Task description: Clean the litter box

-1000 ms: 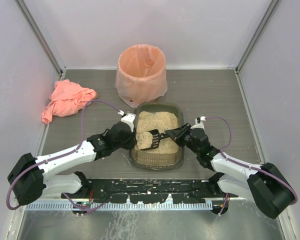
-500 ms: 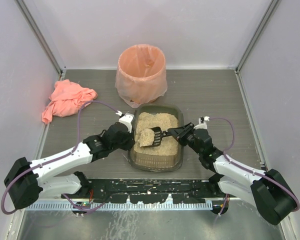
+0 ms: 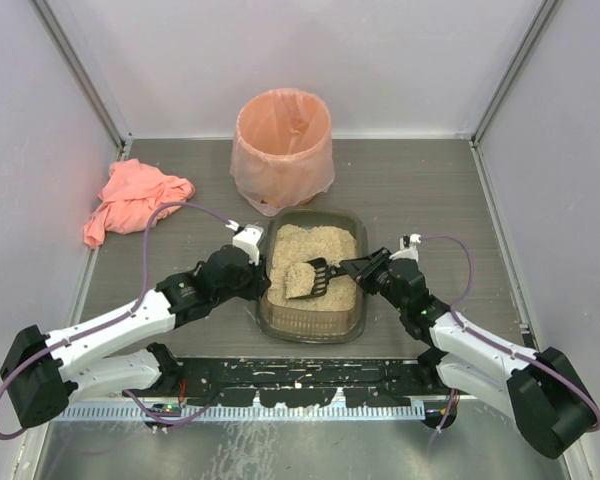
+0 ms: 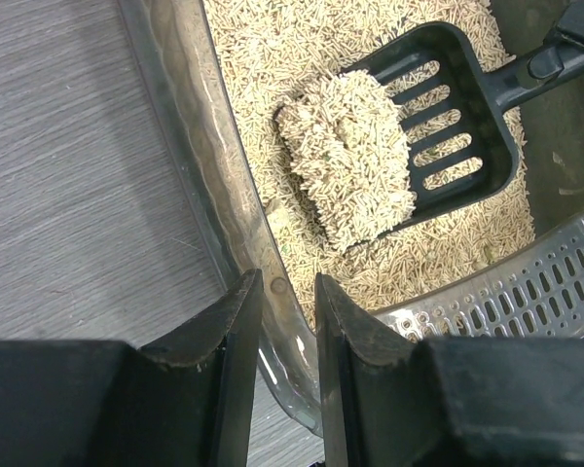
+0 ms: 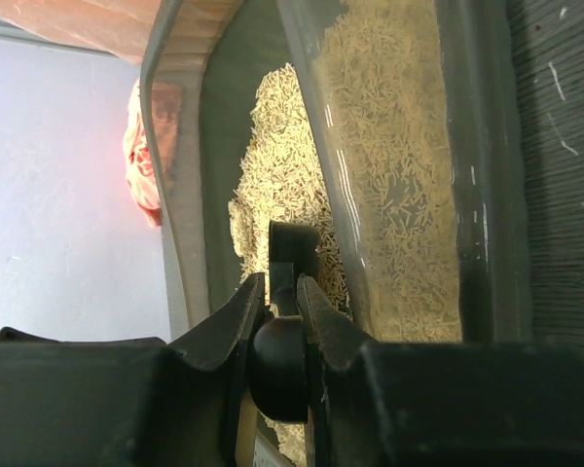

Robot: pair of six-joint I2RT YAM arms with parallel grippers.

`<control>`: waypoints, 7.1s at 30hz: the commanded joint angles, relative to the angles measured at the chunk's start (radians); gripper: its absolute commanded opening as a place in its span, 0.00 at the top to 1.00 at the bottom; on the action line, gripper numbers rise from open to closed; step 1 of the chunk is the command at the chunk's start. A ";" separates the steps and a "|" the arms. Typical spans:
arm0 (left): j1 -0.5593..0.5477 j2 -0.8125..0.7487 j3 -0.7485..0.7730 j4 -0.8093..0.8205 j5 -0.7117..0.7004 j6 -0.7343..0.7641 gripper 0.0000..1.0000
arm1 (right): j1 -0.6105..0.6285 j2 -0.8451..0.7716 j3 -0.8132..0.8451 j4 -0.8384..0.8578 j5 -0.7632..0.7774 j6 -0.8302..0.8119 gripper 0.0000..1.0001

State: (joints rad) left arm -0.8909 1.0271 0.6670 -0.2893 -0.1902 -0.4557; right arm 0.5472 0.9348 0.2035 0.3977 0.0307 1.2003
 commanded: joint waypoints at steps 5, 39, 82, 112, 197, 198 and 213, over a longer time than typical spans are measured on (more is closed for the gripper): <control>-0.004 0.016 0.034 0.028 0.010 0.008 0.70 | -0.001 -0.070 0.197 -0.185 0.071 -0.262 1.00; -0.004 0.093 0.036 0.063 0.049 0.005 0.75 | 0.236 0.118 0.564 -0.482 0.244 -0.622 0.99; -0.003 0.149 0.035 0.082 0.084 0.017 0.90 | 0.232 0.118 0.070 0.077 0.178 0.078 0.99; -0.005 0.154 0.045 0.075 0.077 0.023 0.90 | 0.155 0.081 0.272 -0.205 0.178 -0.314 0.99; -0.004 0.179 0.068 0.067 0.077 0.029 0.96 | -0.015 0.078 0.018 0.152 -0.052 0.017 0.99; -0.005 0.179 0.068 0.066 0.076 0.029 0.96 | -0.015 0.074 0.018 0.149 -0.051 0.016 0.99; -0.004 0.169 0.063 0.058 0.066 0.031 0.96 | -0.061 0.003 -0.003 0.139 -0.071 0.031 0.99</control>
State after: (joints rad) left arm -0.8837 1.2037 0.7200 -0.2161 -0.1459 -0.4290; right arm 0.4988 0.9760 0.1982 0.4839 -0.0292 1.2175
